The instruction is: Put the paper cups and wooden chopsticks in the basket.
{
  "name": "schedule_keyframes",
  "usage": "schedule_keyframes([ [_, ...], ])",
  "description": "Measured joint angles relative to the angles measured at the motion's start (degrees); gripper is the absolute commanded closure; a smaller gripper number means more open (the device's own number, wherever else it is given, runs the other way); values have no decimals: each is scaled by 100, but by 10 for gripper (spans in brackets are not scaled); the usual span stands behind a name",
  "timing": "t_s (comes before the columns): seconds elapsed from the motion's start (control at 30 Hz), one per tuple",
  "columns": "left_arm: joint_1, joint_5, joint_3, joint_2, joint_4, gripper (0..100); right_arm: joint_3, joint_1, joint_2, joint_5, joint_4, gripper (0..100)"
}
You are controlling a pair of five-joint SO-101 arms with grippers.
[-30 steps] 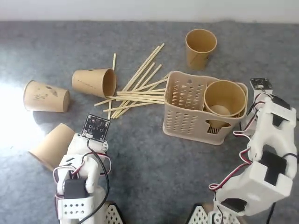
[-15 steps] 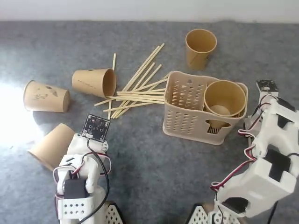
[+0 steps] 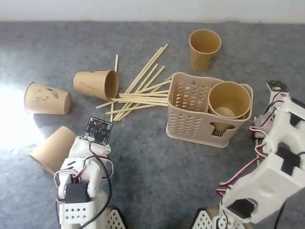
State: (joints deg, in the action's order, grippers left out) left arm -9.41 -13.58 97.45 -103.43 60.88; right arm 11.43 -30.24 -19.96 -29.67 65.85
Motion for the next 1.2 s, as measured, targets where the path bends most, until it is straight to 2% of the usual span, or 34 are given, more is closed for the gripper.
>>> schedule_keyframes([
  [0.17, -9, 0, 0, 0, 0, 978, -185, -193, 651, 18, 510, 993],
  [0.63, -9, 0, 0, 0, 0, 978, -299, -18, 2646, -9, 1486, 993],
  [0.97, -9, 0, 0, 0, 0, 977, -2031, -9, 2884, 62, 2752, 993],
  [1.2, 0, 0, 0, 0, 0, 977, -2945, 387, 2892, 123, 3473, 993],
])
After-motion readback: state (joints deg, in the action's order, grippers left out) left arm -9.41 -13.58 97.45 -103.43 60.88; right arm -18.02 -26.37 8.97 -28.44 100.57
